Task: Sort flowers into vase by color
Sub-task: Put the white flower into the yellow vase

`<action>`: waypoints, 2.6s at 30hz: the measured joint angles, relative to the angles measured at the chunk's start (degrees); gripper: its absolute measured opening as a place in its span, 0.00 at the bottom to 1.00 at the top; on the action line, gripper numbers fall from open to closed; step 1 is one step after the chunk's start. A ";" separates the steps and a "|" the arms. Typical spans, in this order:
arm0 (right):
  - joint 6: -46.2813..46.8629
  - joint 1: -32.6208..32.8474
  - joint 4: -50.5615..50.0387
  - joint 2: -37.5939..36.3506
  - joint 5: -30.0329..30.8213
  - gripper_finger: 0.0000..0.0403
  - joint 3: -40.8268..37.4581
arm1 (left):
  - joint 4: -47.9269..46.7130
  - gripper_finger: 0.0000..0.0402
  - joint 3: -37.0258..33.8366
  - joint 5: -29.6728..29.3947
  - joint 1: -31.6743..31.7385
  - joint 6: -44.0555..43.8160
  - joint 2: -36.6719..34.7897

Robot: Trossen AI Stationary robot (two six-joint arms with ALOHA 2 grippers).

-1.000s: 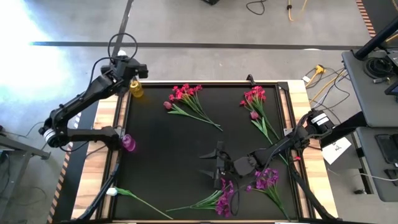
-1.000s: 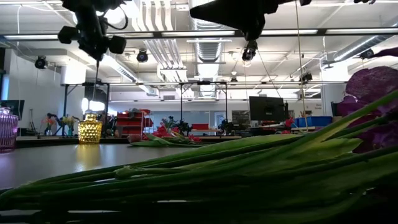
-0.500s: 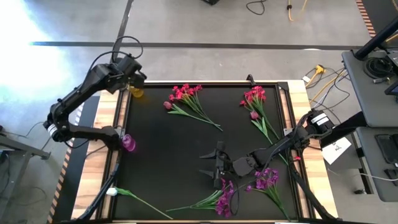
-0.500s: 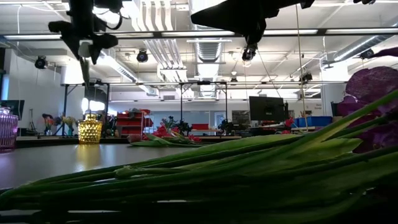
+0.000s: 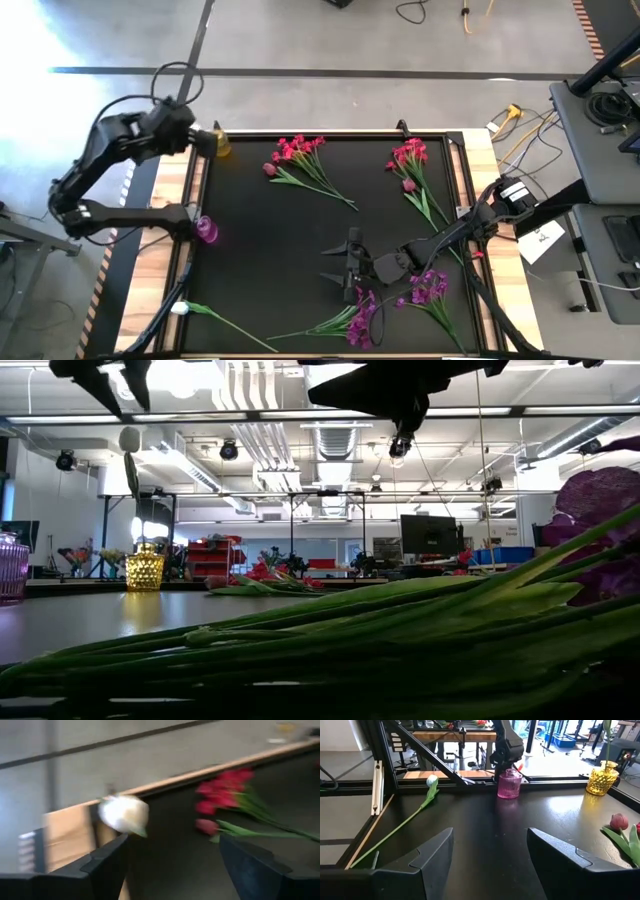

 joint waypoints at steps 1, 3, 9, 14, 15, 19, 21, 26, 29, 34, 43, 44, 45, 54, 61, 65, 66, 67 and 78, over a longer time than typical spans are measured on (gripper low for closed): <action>0.00 0.00 -0.06 0.00 0.00 0.61 0.00 | 0.14 0.72 -0.18 2.02 -1.47 -0.23 -1.05; -0.27 0.00 -0.49 0.02 -0.01 0.61 0.00 | 0.75 0.72 -1.00 5.45 -5.21 -1.84 -3.11; -0.45 -0.13 -3.39 0.02 -0.02 0.61 0.02 | 8.81 0.71 -9.13 6.64 -23.70 -9.55 -7.06; -0.44 -0.15 -3.38 0.02 0.00 0.61 0.04 | 25.51 0.69 -18.65 6.67 -43.53 -8.59 -4.67; -0.44 -0.13 -3.37 0.01 0.00 0.61 0.05 | 28.79 0.69 -20.21 6.67 -47.72 -6.95 -3.55; -0.23 -0.13 -4.28 0.02 -0.01 0.61 0.09 | 33.91 0.69 -23.92 5.85 -61.89 -5.16 3.03; 0.30 -0.13 -5.01 0.02 0.00 0.61 0.09 | 33.65 0.69 -24.26 5.08 -66.37 -9.03 7.14; 0.72 -0.13 -5.54 0.02 0.00 0.61 0.09 | 31.94 0.69 -24.42 11.08 -73.85 -19.52 17.97; 0.70 -0.13 -5.49 0.02 0.02 0.61 0.09 | 29.55 0.69 -24.45 17.51 -76.50 -25.62 24.14; 0.57 -0.13 -5.51 0.01 0.02 0.61 0.09 | 24.44 0.66 -24.49 25.59 -80.24 -31.49 32.33; 0.63 -0.13 -6.78 0.02 0.02 0.61 0.09 | 24.45 0.56 -27.20 40.26 -84.14 -32.32 39.02; 0.61 -0.13 -6.80 0.02 0.02 0.61 0.09 | 24.53 0.55 -27.97 40.95 -84.24 -32.19 39.24; 0.61 -0.13 -6.81 0.02 0.02 0.61 0.09 | 24.59 0.54 -28.63 41.35 -84.42 -32.04 39.46; 0.74 -0.13 -6.91 0.02 0.02 0.61 0.09 | 29.20 0.45 -32.17 45.33 -85.18 -30.18 39.96; 2.23 -0.13 -8.12 0.01 0.02 0.61 0.09 | 29.85 0.39 -32.51 46.14 -86.92 -21.87 41.46; 2.23 -0.13 -8.14 0.02 0.02 0.61 0.09 | 29.21 0.31 -32.04 46.03 -86.94 -17.97 44.11; 2.23 -0.13 -8.15 0.01 0.02 0.61 0.09 | 28.70 0.28 -31.50 45.89 -86.83 -17.43 44.83; 2.21 -0.13 -8.14 0.02 0.03 0.61 0.09 | 28.11 0.24 -30.83 45.64 -86.73 -16.67 45.58; 1.96 -0.62 -7.61 0.01 -8.22 0.61 1.06 | 17.23 0.03 -13.15 10.54 -83.75 -4.76 51.02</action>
